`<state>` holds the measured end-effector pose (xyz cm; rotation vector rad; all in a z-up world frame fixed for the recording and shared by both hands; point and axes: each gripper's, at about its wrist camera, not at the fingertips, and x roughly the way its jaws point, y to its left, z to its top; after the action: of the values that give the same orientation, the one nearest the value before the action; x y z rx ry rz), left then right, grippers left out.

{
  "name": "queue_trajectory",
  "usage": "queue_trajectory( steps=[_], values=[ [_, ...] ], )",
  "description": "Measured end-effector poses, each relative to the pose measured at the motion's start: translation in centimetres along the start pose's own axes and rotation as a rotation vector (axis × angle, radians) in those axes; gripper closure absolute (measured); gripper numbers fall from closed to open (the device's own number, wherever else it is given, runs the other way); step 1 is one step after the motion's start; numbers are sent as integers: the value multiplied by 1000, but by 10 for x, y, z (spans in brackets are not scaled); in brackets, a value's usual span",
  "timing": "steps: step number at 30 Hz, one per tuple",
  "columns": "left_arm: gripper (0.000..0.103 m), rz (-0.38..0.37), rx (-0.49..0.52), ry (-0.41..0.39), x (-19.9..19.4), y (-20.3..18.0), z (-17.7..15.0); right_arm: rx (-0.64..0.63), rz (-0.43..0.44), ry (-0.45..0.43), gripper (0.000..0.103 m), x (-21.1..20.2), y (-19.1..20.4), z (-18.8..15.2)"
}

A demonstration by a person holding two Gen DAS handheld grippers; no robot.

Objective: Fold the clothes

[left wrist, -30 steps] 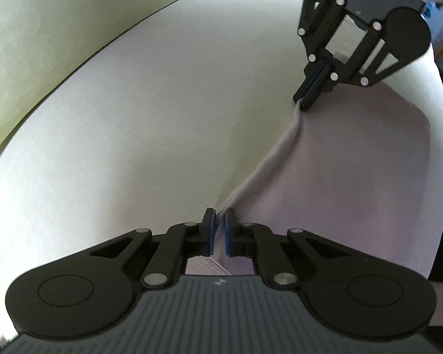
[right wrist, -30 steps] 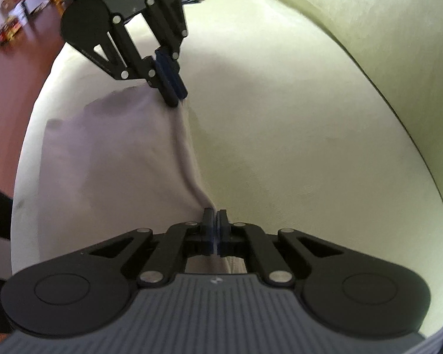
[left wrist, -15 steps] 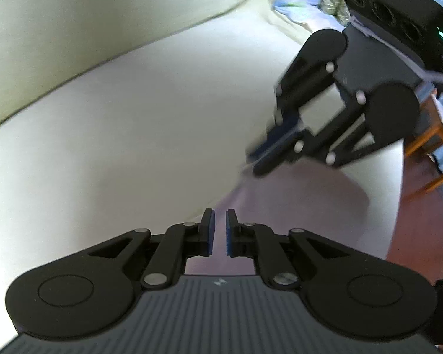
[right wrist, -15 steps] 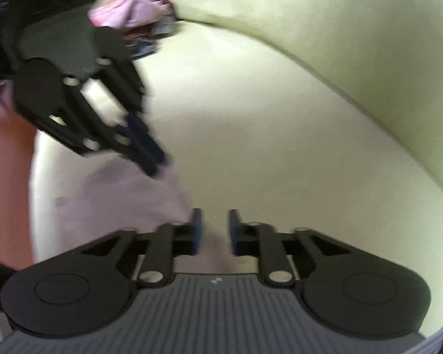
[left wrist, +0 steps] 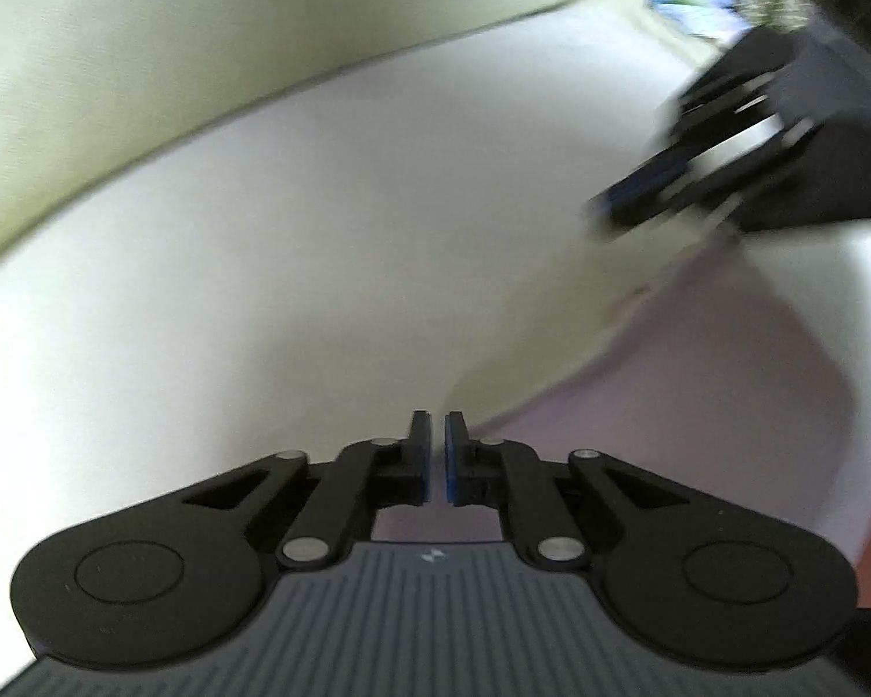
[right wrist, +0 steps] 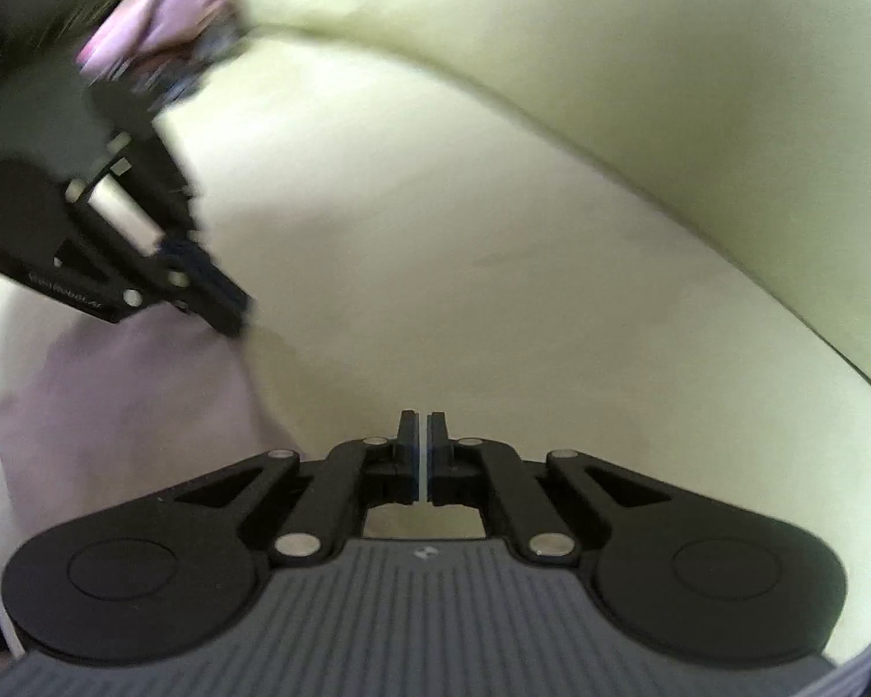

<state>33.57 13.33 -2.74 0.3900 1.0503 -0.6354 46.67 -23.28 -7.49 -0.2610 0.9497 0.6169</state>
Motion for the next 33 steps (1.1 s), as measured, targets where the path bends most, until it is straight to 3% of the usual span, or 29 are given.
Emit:
queue_trajectory(
  steps=[2,6,7,10,12,15,16,18,22,26,28,30,33],
  values=[
    [96,-6,-47,-1,-11,5,2,88,-9,9,85,-16,-19,-15],
    [96,-69,-73,-24,-35,10,-14,240,74,39,84,-36,-36,-55],
    [96,-87,-72,-28,-27,10,-2,263,101,43,84,-36,-36,-66],
    [96,-139,-73,-32,-33,-31,8,312,135,32,84,-27,-39,-72],
    [96,-137,-78,-19,5,-52,14,359,159,17,84,-31,-46,-77],
    [96,-121,-98,6,36,-55,41,408,194,12,81,-27,-46,-82],
    [96,-116,-101,14,49,-56,46,408,209,-1,81,-26,-43,-81],
    [96,-106,-106,18,61,-66,56,325,207,-40,97,-31,-35,-72],
    [96,-81,-104,13,82,-86,68,97,228,-101,97,-44,-12,-61],
    [95,-62,-120,9,99,-92,76,102,207,-45,98,-27,-30,-69],
    [95,-61,-122,6,102,-91,77,175,236,-15,95,-21,-46,-74],
    [94,-61,-120,6,109,-94,81,159,233,-11,75,-26,-47,-67],
    [94,-50,-100,13,118,-102,87,114,240,-9,74,-32,-43,-55]
  ],
)
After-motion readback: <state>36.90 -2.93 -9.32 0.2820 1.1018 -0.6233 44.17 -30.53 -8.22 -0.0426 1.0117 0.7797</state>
